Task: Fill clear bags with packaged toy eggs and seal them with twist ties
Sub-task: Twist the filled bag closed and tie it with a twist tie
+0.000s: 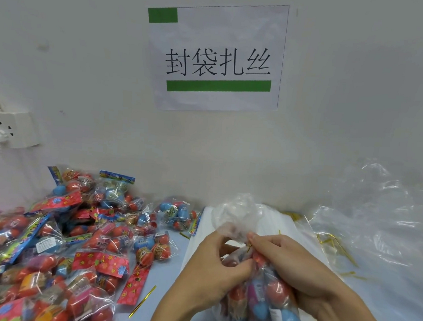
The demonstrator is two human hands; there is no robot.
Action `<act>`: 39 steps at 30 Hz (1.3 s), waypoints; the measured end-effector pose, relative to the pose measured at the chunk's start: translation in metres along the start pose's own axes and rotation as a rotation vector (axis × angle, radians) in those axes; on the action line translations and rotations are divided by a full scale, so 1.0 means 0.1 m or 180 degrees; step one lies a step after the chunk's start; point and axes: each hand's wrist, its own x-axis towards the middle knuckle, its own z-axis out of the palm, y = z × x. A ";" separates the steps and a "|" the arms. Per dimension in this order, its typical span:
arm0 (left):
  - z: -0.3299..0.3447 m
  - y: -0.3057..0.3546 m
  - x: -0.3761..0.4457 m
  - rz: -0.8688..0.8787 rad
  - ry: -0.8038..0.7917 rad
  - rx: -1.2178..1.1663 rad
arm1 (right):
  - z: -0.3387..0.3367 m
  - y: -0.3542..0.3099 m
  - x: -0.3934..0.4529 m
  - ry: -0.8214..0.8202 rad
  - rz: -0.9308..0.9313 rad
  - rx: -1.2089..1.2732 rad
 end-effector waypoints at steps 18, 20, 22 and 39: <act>-0.08 0.16 -0.02 0.1160 0.0538 0.2119 | -0.03 0.02 0.02 0.0353 0.0036 0.0021; -0.11 0.18 -0.03 0.1172 0.0479 0.2216 | 0.00 0.00 0.00 0.0319 0.0019 -0.0024; -0.14 0.20 -0.04 0.1165 0.0436 0.2245 | 0.03 0.00 0.00 0.0322 -0.0002 -0.0074; -0.07 0.15 0.03 0.0709 0.0967 0.1330 | 0.09 0.06 0.09 0.0340 -0.0380 0.0038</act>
